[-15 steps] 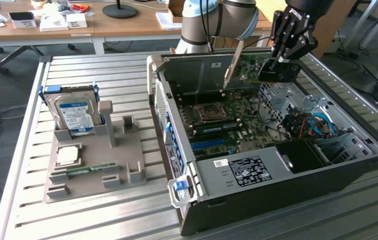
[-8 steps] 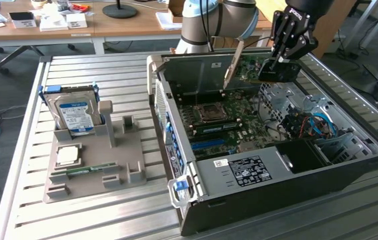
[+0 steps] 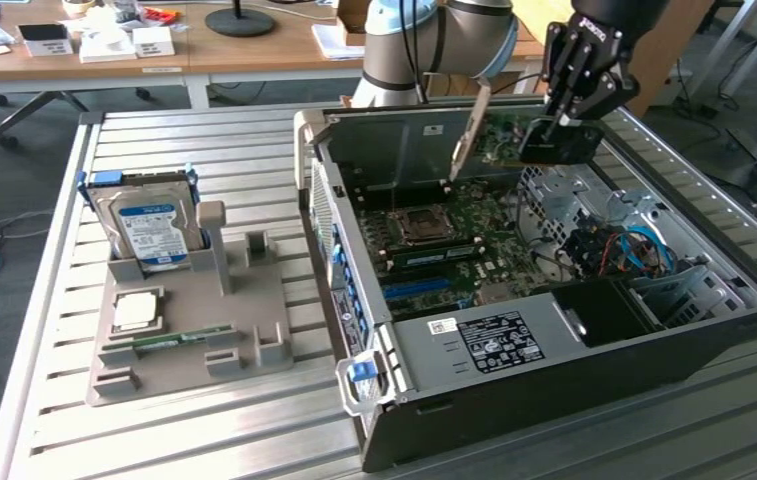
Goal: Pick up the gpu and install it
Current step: 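Insert the gpu into the slot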
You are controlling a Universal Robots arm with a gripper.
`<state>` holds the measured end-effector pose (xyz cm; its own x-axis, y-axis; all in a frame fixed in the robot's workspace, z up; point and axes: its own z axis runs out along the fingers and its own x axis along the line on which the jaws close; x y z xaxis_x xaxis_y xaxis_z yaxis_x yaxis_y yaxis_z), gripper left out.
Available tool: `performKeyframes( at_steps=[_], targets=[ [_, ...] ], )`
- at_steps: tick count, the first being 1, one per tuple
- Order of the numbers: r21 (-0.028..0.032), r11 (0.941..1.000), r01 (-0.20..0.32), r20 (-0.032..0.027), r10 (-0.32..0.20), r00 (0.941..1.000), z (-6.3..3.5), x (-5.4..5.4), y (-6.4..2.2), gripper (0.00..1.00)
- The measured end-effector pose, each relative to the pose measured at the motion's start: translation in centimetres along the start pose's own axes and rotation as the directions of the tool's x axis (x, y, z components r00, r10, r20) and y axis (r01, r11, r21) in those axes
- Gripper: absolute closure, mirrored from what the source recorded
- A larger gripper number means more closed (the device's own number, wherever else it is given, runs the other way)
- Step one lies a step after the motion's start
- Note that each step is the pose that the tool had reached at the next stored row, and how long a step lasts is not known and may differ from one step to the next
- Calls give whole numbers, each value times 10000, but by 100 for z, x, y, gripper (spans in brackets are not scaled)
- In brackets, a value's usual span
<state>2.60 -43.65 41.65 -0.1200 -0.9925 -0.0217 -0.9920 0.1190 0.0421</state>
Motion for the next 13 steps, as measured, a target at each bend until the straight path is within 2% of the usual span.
performKeyframes(
  at_steps=[10,13],
  targets=[
    [397,9985,370,24,-371,9993,23,3,22,73],
    [409,9984,389,25,-390,9992,24,4,25,73]
  ],
)
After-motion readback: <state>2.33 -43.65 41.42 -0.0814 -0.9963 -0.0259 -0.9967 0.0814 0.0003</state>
